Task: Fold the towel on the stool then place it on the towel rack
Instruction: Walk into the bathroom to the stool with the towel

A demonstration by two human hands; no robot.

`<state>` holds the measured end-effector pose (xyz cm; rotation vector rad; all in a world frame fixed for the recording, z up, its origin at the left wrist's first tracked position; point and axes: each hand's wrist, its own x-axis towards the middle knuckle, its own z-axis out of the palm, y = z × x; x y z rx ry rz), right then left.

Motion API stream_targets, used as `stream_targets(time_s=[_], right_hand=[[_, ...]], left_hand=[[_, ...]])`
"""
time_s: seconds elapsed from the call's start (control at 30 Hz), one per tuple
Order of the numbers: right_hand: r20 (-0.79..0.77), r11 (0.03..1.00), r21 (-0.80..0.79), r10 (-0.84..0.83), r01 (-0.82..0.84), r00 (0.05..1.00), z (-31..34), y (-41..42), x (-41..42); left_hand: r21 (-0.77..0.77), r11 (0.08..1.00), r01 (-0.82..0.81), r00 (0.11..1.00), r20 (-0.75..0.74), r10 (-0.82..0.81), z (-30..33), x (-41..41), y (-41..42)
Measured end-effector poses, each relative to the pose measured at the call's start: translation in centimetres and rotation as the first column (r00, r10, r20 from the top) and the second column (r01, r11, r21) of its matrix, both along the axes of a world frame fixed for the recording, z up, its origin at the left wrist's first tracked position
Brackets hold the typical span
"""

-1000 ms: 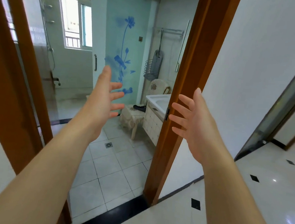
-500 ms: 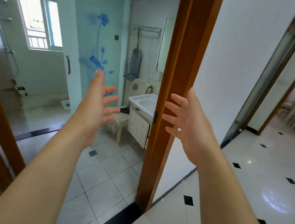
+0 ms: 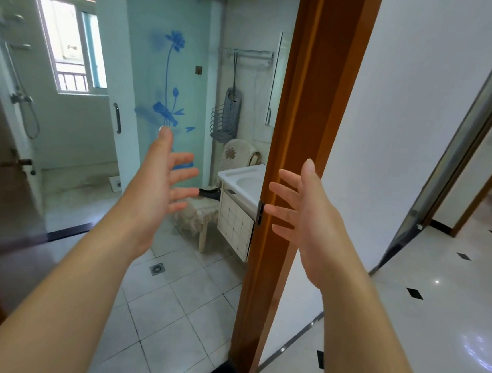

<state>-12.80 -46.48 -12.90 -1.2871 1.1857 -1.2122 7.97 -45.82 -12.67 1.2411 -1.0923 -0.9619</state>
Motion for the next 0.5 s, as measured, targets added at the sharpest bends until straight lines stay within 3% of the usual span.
stream_targets(time_s=[0.5], right_hand=[[0.027, 1.000, 0.022, 0.019, -0.020, 0.999, -1.5, -14.5, -5.9]], left_hand=[[0.036, 0.996, -0.079, 0.997, 0.019, 0.079, -1.7, -5.6, -13.3]])
